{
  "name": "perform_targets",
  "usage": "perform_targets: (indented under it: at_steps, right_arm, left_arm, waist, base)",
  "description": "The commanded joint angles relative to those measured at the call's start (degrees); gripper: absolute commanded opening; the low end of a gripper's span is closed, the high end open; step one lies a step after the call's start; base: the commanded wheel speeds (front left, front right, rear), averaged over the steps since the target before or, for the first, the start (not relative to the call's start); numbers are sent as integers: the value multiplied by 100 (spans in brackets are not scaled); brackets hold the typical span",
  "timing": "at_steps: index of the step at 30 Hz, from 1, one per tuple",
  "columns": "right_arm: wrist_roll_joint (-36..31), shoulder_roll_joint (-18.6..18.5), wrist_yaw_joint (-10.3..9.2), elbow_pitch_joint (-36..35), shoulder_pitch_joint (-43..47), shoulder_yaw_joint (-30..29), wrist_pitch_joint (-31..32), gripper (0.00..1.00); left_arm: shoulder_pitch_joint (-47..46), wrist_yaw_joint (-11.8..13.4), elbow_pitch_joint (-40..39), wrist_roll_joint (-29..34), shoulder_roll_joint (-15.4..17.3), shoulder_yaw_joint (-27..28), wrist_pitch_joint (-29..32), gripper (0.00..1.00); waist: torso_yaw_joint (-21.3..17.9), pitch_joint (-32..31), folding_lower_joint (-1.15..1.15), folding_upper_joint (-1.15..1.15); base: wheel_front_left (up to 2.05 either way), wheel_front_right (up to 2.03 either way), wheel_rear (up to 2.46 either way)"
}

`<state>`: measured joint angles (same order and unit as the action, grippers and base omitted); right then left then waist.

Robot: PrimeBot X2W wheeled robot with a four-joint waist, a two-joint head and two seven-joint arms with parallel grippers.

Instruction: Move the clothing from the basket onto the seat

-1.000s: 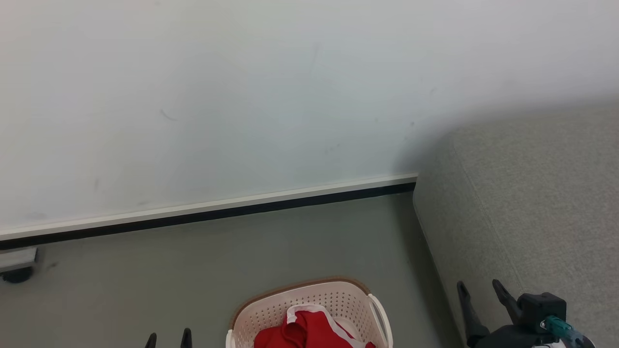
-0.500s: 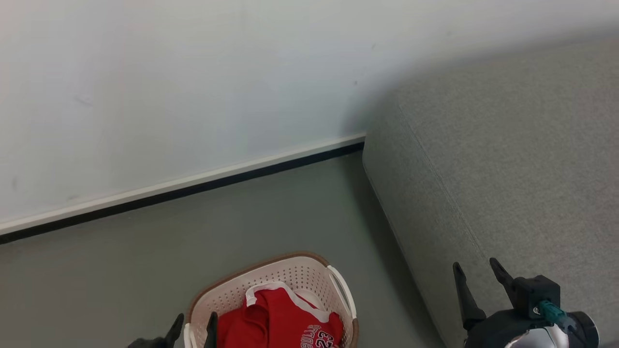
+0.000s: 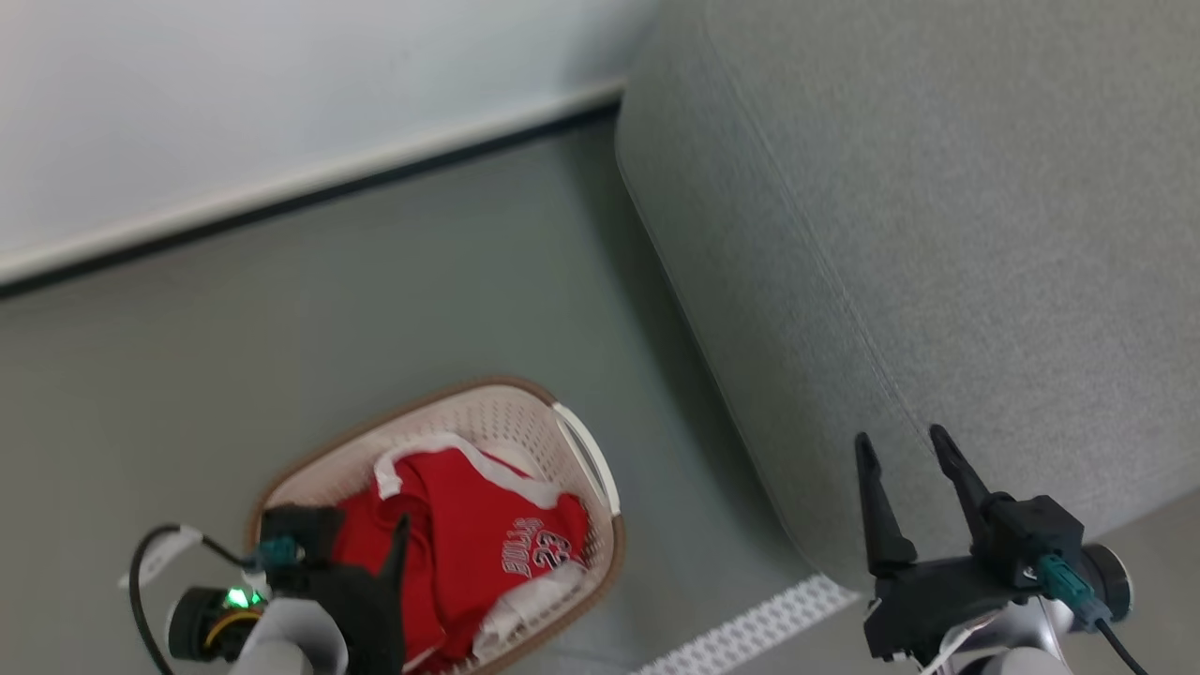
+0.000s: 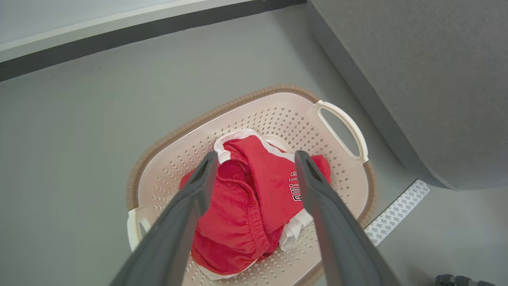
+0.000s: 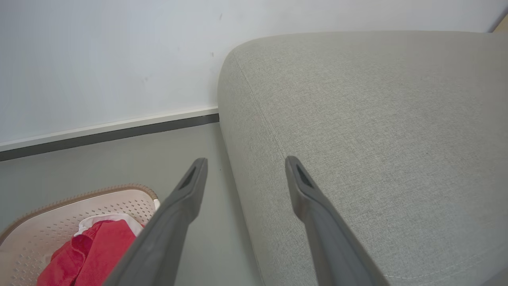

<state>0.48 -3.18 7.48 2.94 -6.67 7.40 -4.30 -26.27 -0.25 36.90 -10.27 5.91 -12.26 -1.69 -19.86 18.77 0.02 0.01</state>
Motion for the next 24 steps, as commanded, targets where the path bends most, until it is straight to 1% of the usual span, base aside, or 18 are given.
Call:
perform_targets:
  at_steps: [1, 5, 9, 16, 18, 23, 24]
  right_arm:
    - [8, 46, 2, 17, -107, 49, -61, 100]
    - [205, 50, 2, 67, -282, 238, -294, 100]
    - [414, 55, 2, 109, -342, 344, -505, 100]
    - [645, 52, 2, 298, -379, 504, -708, 100]
    - [687, 52, 2, 340, -374, 525, -751, 100]
    - [758, 51, 2, 338, -255, 477, -814, 100]
    - [780, 50, 2, 331, -221, 466, -822, 100]
  left_arm:
    - [-112, 12, 90, 32, 70, -2, 45, 100]
    - [-682, 6, 483, 174, 141, -130, 226, 100]
    - [-1071, 14, 851, 246, 161, -211, 302, 100]
    - [-1481, 63, 1419, 31, 89, -101, 461, 100]
    - [-1567, 120, 1554, 39, 91, -103, 517, 100]
    - [-1841, 453, 1944, 161, 154, -138, 686, 100]
    - [-1886, 484, 1999, 184, 173, -173, 704, 100]
  waist:
    - [-567, 975, -2, -1]
    - [-722, 1519, -2, -1]
    - [-800, 1893, -2, -1]
    - [-910, 2304, -2, -1]
    - [-926, 2369, -2, -1]
    - [-902, 2481, -2, -1]
    - [-899, 2498, -2, -1]
  base:
    - [0, 0, 0]
    - [0, 0, 0]
    - [0, 0, 0]
    - [0, 0, 0]
    - [0, 0, 0]
    - [0, 0, 0]
    - [0, 0, 0]
